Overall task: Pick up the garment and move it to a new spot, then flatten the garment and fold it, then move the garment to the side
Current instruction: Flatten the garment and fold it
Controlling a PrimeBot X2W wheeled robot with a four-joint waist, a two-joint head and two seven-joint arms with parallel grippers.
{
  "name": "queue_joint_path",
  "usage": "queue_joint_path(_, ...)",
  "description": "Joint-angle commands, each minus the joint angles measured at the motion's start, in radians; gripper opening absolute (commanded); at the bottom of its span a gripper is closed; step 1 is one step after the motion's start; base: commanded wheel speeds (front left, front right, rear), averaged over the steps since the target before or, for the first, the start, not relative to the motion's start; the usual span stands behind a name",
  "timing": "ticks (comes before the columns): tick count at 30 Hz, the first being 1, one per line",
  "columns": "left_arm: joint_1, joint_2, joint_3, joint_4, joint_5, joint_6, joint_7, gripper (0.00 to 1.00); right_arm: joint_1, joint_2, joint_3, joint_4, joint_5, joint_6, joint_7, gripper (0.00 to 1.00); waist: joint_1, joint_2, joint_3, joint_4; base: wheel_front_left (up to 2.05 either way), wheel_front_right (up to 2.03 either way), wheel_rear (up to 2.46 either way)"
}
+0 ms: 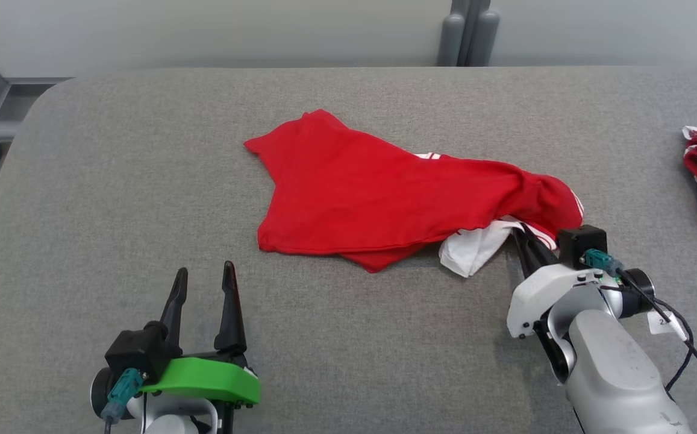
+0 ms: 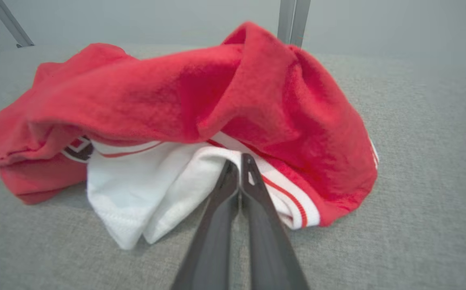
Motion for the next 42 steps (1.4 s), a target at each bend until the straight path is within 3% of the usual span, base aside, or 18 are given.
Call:
queue_joint_path(1,0.011,0.001,0.005,-0.004,-0.006,0.009,0.000,1.00,0.042,-0.005,0.012,-0.053,0.018,0.000,-0.007,0.00,0.0000,0.0000,-0.019,-0.031,0.00,0.00,0.00)
queue_joint_path(4,0.020,0.001,0.007,-0.003,-0.007,0.010,0.000,1.00,0.079,-0.018,0.024,-0.137,0.043,0.000,0.011,0.00,0.0000,0.0000,-0.028,-0.050,0.00,0.00,0.00)
queue_joint_path(7,0.031,0.001,0.009,-0.005,-0.011,0.010,0.000,1.00,0.156,-0.062,0.035,-0.300,0.080,0.000,0.078,0.00,0.0000,0.0000,-0.040,-0.078,0.00,0.00,0.00)
queue_joint_path(8,0.037,0.001,0.006,-0.007,-0.012,0.011,0.000,1.00,0.248,-0.117,0.020,-0.504,0.107,0.000,0.178,0.00,0.0000,0.0000,-0.047,-0.101,0.00,0.00,0.00)
queue_joint_path(11,0.034,0.001,0.003,-0.008,-0.012,0.011,0.000,1.00,0.333,-0.158,0.003,-0.689,0.131,0.000,0.294,0.00,0.0000,0.0000,-0.046,-0.116,0.00,0.00,0.00)
queue_joint_path(14,0.022,0.001,-0.004,-0.005,-0.012,0.009,0.000,1.00,0.385,-0.195,-0.005,-0.797,0.153,0.000,0.384,0.00,0.0000,0.0000,-0.040,-0.120,0.00,0.00,0.00)
queue_joint_path(19,0.001,0.001,-0.011,0.004,-0.006,0.001,0.000,1.00,0.384,-0.257,0.028,-0.767,0.148,0.000,0.427,0.00,0.0000,0.0000,-0.024,-0.108,0.00,0.00,0.00)
queue_joint_path(24,-0.005,0.001,-0.006,0.012,0.003,0.000,0.000,1.00,0.364,-0.248,0.054,-0.657,0.163,0.000,0.388,0.02,0.0000,0.0000,-0.017,-0.092,0.00,0.00,0.00)
queue_joint_path(26,-0.005,0.001,-0.002,0.015,0.002,-0.001,0.000,1.00,0.362,-0.242,0.061,-0.619,0.158,0.000,0.371,0.40,0.0000,0.0000,-0.016,-0.089,0.00,0.00,0.00)
queue_joint_path(28,-0.004,0.001,0.001,0.016,0.004,-0.002,0.000,1.00,0.360,-0.239,0.064,-0.589,0.144,0.000,0.348,1.00,0.0000,0.0000,-0.017,-0.090,0.00,0.00,0.00)
queue_joint_path(35,0.013,0.001,0.002,0.022,0.005,-0.002,0.000,1.00,0.407,-0.229,0.031,-0.560,0.148,0.000,0.306,1.00,0.0000,0.0000,-0.032,-0.115,0.00,0.00,0.00)
queue_joint_path(42,0.026,0.001,0.004,0.017,0.009,-0.001,0.000,1.00,0.464,-0.204,-0.029,-0.632,0.157,0.000,0.274,1.00,0.0000,0.0000,-0.047,-0.140,0.00,0.00,0.00)
